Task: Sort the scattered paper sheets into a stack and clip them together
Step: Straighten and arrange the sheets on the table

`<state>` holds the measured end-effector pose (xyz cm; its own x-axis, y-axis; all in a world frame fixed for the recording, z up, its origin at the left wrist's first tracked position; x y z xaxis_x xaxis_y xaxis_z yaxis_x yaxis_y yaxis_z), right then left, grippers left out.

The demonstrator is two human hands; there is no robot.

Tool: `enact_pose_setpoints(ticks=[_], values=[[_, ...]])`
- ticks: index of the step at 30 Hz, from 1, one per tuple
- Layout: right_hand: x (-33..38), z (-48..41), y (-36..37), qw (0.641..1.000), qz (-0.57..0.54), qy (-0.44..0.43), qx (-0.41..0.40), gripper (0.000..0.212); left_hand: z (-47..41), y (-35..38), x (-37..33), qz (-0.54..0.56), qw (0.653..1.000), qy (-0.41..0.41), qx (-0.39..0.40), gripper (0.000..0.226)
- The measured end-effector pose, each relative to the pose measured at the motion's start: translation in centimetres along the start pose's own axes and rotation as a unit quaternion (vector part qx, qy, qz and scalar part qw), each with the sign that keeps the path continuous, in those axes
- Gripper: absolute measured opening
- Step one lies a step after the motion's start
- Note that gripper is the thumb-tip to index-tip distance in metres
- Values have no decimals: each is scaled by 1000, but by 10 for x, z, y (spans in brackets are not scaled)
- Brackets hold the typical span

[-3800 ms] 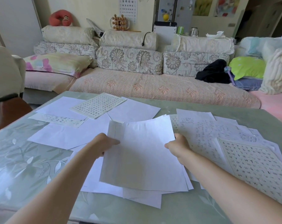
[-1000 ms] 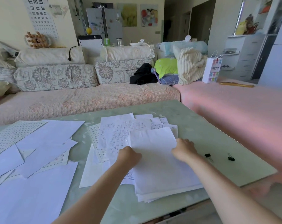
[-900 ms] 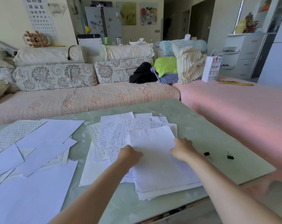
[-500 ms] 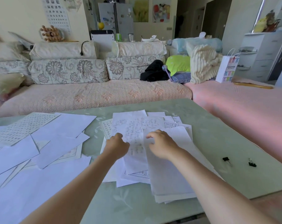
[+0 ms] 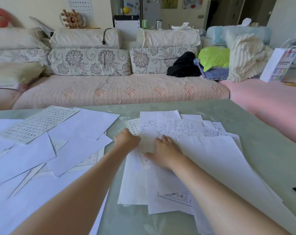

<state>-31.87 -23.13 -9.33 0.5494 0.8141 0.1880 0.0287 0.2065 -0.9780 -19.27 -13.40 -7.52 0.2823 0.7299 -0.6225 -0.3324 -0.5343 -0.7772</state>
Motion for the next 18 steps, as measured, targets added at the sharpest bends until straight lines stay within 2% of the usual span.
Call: enact_pose_setpoints(ticks=[3, 5, 7, 12, 15, 18], values=[[-2, -3, -1, 999, -5, -10, -46, 52, -12, -3, -5, 173, 983, -51, 24, 25], [-5, -1, -3, 997, -17, -13, -67, 35, -18, -3, -6, 293, 951, -86, 52, 22], [-8, 1, -6, 996, -35, -10, -85, 25, -19, -3, -7, 357, 925, -107, 79, 23], [-6, 1, -4, 995, -64, -43, -70, 37, -15, 2, -8, 240, 964, -92, 74, 26], [-3, 3, -3, 993, -74, -54, -71, 42, -15, 3, -8, 211, 973, -73, 55, 24], [0, 3, -6, 991, -101, -60, -69, 40, -13, 6, -13, 174, 983, -28, 51, 32]])
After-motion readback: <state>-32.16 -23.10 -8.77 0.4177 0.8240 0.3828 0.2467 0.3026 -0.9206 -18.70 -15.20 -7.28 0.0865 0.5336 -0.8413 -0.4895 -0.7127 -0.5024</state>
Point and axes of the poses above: each hand's wrist, its own z-axis away from the middle knuckle, its own y-axis out of the palm, x = y × z, the point moved 2 cm from there along -z, towards the middle knuckle, and after that the axes turned 3 degrees about y, right-handed, at the moved point
